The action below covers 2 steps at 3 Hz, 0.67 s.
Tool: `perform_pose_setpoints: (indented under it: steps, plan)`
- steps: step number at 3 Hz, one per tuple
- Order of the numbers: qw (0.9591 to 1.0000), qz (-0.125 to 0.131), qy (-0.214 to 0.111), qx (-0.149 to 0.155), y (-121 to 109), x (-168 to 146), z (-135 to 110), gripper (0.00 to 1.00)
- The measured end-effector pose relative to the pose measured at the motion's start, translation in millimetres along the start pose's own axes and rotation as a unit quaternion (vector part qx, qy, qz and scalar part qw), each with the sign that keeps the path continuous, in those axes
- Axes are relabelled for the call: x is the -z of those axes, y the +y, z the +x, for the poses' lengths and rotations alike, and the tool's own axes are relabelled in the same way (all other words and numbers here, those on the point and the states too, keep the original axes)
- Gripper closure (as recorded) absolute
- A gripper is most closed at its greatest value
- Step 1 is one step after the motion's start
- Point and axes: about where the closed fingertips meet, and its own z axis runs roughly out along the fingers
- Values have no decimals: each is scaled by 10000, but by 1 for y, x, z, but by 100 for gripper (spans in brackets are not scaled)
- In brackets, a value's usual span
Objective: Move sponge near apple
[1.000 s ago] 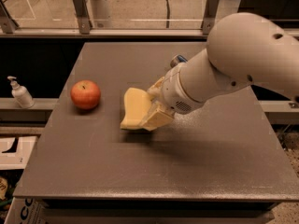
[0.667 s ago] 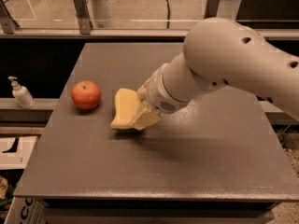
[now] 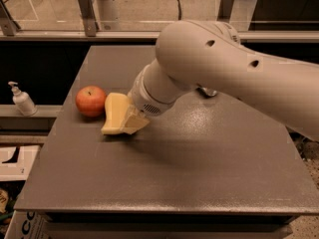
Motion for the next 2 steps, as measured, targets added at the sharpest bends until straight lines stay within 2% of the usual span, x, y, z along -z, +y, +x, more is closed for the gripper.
perform_pose_setpoints:
  steps: [2]
  plan:
    - [9997,39,184,162,-13,-21,-11,100]
